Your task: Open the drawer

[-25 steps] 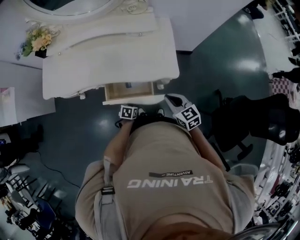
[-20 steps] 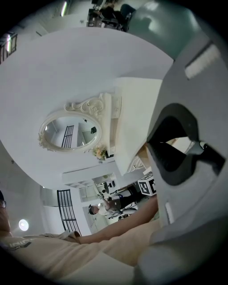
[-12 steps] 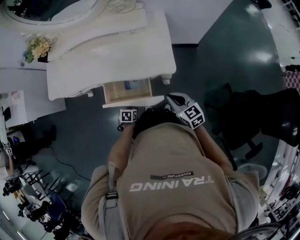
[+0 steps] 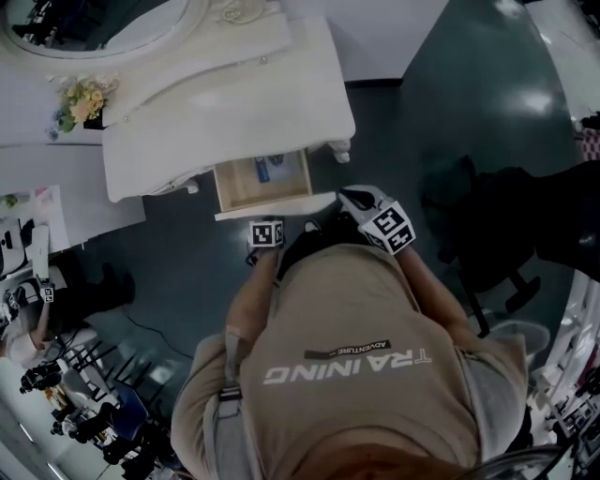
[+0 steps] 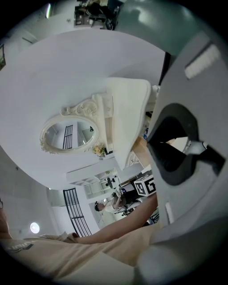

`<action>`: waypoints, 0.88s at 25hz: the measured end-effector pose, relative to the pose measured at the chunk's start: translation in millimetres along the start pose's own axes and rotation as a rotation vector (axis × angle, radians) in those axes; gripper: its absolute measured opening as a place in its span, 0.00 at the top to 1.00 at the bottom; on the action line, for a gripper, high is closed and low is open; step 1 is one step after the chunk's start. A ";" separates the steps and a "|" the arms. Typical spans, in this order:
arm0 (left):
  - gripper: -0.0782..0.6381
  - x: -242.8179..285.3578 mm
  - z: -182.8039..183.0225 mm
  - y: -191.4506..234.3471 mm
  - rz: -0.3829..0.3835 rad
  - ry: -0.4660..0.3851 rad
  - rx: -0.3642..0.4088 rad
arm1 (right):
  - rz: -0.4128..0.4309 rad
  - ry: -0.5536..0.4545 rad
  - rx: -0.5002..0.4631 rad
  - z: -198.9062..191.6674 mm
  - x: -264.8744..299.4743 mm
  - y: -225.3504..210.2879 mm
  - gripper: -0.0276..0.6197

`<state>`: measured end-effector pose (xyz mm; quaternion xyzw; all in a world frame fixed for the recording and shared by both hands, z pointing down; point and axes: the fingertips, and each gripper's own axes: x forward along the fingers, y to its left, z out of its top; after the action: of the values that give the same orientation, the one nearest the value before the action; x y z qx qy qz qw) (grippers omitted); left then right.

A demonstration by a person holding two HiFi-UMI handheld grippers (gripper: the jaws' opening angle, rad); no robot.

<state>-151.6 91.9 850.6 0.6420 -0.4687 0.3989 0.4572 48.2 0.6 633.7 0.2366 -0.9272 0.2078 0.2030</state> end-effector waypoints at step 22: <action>0.75 -25.5 -35.0 12.5 -0.114 -0.123 0.205 | -0.114 0.060 0.021 -17.7 4.3 111.8 0.95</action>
<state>-172.8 129.8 838.5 0.7342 -0.4154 0.3781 0.3813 -8.8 97.2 618.1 0.2846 -0.9036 0.2124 0.2397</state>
